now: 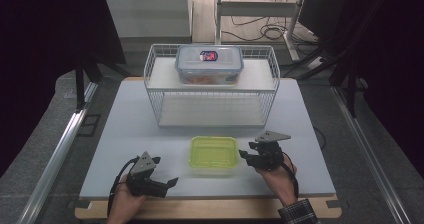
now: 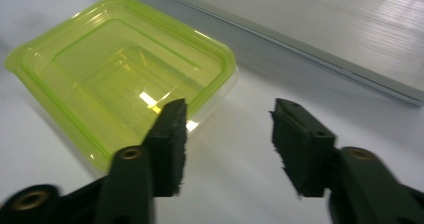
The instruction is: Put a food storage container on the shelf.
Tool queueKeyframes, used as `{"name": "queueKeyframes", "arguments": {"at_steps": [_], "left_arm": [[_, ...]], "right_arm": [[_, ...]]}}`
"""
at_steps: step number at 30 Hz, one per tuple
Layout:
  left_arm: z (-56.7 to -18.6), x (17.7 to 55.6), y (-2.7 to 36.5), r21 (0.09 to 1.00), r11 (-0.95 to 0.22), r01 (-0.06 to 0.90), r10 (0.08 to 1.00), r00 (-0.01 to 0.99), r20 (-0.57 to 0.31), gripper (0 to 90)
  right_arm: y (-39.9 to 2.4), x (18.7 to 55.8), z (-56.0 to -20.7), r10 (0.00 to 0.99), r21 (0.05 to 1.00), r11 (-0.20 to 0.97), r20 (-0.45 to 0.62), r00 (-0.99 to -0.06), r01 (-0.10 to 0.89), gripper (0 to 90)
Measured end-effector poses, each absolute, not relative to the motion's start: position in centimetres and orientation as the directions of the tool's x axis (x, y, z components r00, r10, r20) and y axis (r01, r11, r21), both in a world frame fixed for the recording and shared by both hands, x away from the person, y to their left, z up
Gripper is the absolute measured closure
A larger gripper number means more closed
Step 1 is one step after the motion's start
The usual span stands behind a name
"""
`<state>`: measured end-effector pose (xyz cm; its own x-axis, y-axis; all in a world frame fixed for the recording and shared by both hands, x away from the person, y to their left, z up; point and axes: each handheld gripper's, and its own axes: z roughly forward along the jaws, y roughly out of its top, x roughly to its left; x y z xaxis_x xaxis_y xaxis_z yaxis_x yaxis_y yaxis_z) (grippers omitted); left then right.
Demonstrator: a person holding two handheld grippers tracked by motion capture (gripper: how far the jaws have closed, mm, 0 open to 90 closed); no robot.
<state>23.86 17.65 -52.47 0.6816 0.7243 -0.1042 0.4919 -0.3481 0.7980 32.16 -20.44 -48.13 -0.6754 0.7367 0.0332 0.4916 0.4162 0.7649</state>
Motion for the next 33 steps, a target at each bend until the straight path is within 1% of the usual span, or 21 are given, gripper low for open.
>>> {"name": "queueKeyframes", "arguments": {"at_steps": [1, 4, 7, 13, 16, 20, 22, 25, 26, 28, 33], "left_arm": [[-52.5, 23.9, 17.6, 0.796, -0.350, 0.494, 0.727, 0.679, -0.102, 3.9], [-52.4, 23.8, 17.7, 0.794, -0.346, 0.501, 0.730, 0.675, -0.107, 3.7], [-52.4, 23.9, 17.7, 0.789, -0.354, 0.502, 0.735, 0.671, -0.098, 3.7], [-52.5, 23.8, 17.6, 0.782, -0.382, 0.492, 0.733, 0.677, -0.068, 3.7], [-52.6, 23.8, 17.6, 0.782, -0.385, 0.490, 0.732, 0.678, -0.065, 3.7], [-52.6, 23.8, 17.5, 0.781, -0.392, 0.487, 0.730, 0.680, -0.058, 3.7], [-52.6, 23.8, 17.5, 0.780, -0.397, 0.484, 0.730, 0.681, -0.052, 3.7], [-52.6, 23.8, 17.4, 0.778, -0.401, 0.483, 0.729, 0.683, -0.048, 3.7], [-52.6, 23.8, 17.4, 0.778, -0.402, 0.483, 0.729, 0.683, -0.047, 3.7], [-52.6, 23.7, 17.4, 0.779, -0.403, 0.481, 0.728, 0.684, -0.045, 3.7], [-52.6, 23.7, 17.4, 0.780, -0.403, 0.480, 0.727, 0.685, -0.046, 3.7]], "right_arm": [[-20.5, 32.1, -48.2, 0.736, 0.765, 0.415, 0.036, -0.676, 0.492, 39.7], [-20.7, 32.1, -48.3, 0.722, 0.764, 0.413, 0.056, -0.689, 0.496, 34.1], [-20.7, 32.1, -48.3, 0.713, 0.762, 0.399, 0.093, -0.695, 0.510, 33.6], [-20.9, 32.3, -48.3, 0.716, 0.745, 0.367, 0.156, -0.681, 0.557, 44.7], [-21.1, 32.6, -48.2, 0.712, 0.745, 0.330, 0.208, -0.671, 0.580, 45.6], [-21.1, 33.2, -48.4, 0.695, 0.727, 0.238, 0.336, -0.636, 0.644, 46.2], [-20.9, 33.6, -48.7, 0.695, 0.715, 0.222, 0.361, -0.622, 0.663, 47.5], [-20.5, 34.1, -49.1, 0.711, 0.682, 0.204, 0.390, -0.585, 0.702, 50.7], [-20.4, 34.4, -49.2, 0.712, 0.666, 0.183, 0.417, -0.565, 0.723, 53.1], [-20.4, 35.0, -49.5, 0.694, 0.634, 0.147, 0.481, -0.536, 0.759, 56.3], [-20.3, 35.9, -50.5, 0.671, 0.555, 0.117, 0.567, -0.477, 0.824, 63.3]]}}
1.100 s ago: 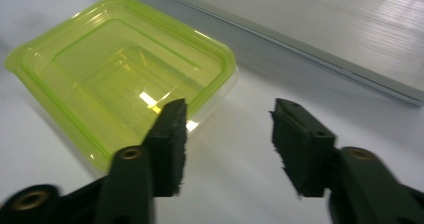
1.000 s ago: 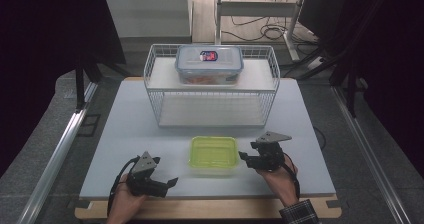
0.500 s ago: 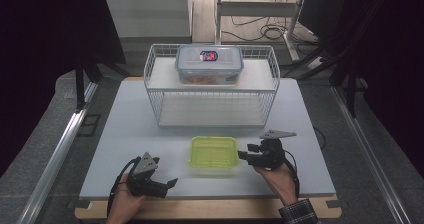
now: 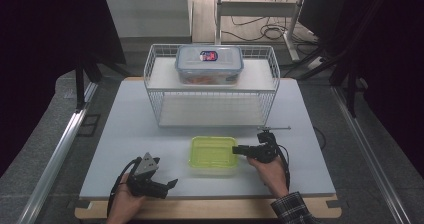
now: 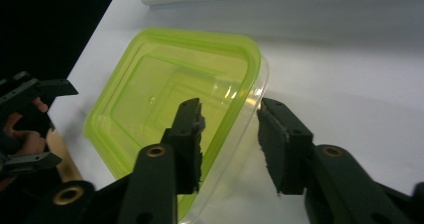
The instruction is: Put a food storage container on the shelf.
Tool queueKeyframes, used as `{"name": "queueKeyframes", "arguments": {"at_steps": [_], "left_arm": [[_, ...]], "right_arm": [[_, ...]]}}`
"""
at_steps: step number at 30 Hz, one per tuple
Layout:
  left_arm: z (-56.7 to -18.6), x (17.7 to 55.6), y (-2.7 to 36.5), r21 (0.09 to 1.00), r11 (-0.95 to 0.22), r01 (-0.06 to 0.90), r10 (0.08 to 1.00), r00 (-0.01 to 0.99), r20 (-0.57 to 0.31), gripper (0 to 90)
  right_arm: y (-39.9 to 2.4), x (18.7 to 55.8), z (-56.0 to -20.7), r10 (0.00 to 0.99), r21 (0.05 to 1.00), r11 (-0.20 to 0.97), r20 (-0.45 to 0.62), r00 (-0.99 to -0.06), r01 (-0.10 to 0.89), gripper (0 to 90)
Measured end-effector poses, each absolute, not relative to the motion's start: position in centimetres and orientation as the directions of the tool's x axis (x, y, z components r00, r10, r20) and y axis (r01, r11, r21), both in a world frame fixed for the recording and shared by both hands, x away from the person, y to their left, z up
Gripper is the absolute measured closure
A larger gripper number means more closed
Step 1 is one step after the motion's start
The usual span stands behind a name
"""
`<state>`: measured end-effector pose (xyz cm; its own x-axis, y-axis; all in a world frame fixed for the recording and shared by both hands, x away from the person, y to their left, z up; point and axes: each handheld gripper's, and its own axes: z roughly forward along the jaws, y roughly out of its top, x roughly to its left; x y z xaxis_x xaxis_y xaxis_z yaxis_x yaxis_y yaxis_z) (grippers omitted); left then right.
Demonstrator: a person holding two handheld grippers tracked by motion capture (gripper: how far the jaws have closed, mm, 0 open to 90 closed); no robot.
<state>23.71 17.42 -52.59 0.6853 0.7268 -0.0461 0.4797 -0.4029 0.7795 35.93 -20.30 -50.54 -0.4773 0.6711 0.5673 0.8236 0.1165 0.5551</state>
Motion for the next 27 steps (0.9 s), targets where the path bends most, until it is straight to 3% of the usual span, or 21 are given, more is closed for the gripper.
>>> {"name": "queueKeyframes", "arguments": {"at_steps": [11, 16, 27], "left_arm": [[-52.6, 23.6, 17.3, 0.779, -0.411, 0.474, 0.725, 0.688, -0.036, 3.8], [-52.5, 23.6, 17.4, 0.782, -0.406, 0.473, 0.727, 0.686, -0.037, 3.8], [-52.5, 23.6, 17.4, 0.784, -0.405, 0.470, 0.725, 0.688, -0.038, 3.7]], "right_arm": [[-19.7, 37.0, -51.1, 0.598, 0.440, 0.080, 0.697, -0.396, 0.895, 79.5], [-19.1, 37.0, -50.7, 0.590, 0.443, 0.117, 0.689, -0.421, 0.889, 80.0], [-20.6, 37.0, -48.6, 0.562, 0.508, 0.047, 0.698, -0.443, 0.860, 79.9]]}}
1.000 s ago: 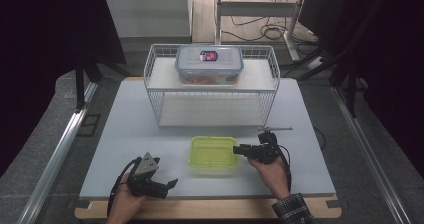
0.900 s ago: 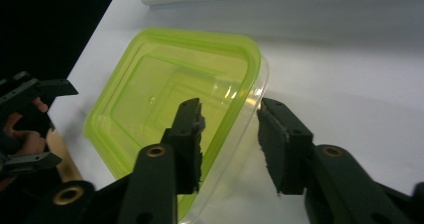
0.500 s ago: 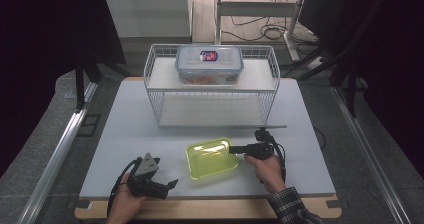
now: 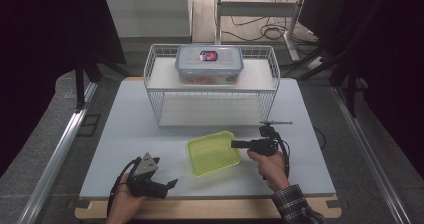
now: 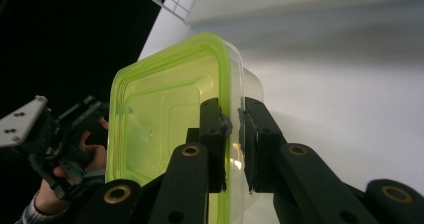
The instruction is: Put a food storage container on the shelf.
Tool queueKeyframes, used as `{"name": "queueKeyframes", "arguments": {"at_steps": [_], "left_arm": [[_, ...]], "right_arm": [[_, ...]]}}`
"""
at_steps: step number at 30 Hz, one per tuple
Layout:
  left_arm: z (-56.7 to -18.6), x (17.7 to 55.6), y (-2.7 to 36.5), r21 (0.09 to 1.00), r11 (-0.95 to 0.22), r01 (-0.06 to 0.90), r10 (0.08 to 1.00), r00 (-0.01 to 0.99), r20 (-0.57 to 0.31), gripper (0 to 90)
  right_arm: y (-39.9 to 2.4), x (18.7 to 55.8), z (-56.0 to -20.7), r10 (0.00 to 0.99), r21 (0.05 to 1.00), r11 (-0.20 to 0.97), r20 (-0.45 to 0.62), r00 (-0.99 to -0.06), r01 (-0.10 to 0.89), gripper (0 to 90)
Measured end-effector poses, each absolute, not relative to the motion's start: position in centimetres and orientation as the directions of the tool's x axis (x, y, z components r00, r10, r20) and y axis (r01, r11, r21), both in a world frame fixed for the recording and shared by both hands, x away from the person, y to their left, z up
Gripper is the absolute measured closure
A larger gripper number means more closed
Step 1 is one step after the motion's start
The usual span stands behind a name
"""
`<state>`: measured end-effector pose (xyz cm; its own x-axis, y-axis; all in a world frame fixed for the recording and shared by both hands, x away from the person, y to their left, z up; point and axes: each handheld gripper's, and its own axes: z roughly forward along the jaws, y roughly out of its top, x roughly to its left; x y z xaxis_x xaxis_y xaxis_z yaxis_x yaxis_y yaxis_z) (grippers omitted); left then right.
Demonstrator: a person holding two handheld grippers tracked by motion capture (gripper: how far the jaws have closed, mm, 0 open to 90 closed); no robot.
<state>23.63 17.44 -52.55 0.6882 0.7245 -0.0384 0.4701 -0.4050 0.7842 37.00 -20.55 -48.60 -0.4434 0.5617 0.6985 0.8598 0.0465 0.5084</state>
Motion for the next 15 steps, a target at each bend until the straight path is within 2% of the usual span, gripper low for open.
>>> {"name": "queueKeyframes", "arguments": {"at_steps": [15], "left_arm": [[-52.6, 23.7, 17.4, 0.783, -0.405, 0.471, 0.726, 0.687, -0.038, 3.5]], "right_arm": [[-21.8, 36.7, -43.1, 0.549, 0.598, 0.026, 0.661, -0.511, 0.801, 79.9]]}}
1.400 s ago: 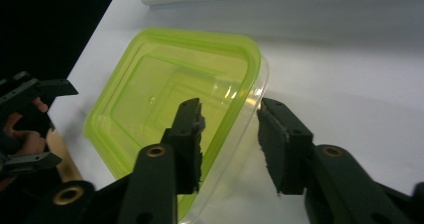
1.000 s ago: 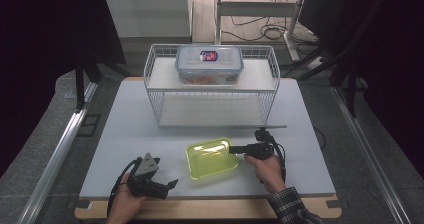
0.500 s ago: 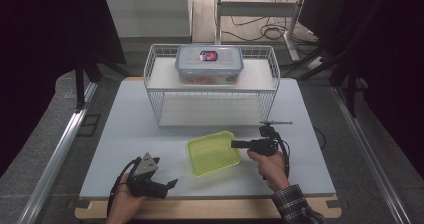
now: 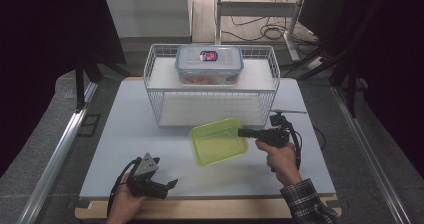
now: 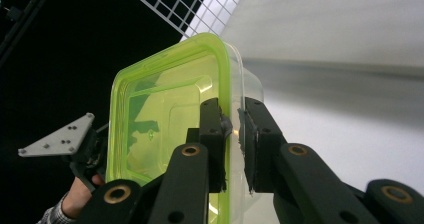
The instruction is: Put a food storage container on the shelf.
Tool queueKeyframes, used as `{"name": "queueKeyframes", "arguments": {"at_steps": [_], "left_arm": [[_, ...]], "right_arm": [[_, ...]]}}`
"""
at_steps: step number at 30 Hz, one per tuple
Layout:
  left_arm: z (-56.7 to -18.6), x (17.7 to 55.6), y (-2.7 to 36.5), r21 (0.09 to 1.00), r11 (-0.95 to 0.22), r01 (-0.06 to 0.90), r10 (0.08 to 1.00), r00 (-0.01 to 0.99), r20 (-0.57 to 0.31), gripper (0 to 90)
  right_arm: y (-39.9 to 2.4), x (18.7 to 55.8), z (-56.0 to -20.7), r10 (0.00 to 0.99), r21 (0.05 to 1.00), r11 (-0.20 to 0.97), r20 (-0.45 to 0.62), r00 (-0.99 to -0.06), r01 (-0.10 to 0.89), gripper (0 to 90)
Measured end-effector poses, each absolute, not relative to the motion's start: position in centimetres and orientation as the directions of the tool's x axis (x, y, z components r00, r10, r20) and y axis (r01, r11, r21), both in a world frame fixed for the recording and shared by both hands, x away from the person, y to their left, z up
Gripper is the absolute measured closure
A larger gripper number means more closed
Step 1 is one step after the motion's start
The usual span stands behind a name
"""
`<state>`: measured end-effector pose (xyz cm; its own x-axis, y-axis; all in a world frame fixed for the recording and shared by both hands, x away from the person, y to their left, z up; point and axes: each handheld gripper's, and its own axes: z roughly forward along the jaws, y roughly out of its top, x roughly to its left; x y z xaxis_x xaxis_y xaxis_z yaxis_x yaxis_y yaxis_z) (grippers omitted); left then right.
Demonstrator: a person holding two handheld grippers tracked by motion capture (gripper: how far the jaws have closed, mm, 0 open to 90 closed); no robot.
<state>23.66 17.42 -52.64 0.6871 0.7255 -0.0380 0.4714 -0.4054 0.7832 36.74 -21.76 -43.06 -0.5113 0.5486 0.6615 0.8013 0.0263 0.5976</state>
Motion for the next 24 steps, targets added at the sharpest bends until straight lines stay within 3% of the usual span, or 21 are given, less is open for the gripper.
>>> {"name": "queueKeyframes", "arguments": {"at_steps": [24], "left_arm": [[-52.7, 23.7, 17.4, 0.779, -0.412, 0.472, 0.725, 0.688, -0.033, 3.4]], "right_arm": [[-22.0, 38.1, -36.0, 0.539, 0.678, -0.010, 0.623, -0.567, 0.735, 79.9]]}}
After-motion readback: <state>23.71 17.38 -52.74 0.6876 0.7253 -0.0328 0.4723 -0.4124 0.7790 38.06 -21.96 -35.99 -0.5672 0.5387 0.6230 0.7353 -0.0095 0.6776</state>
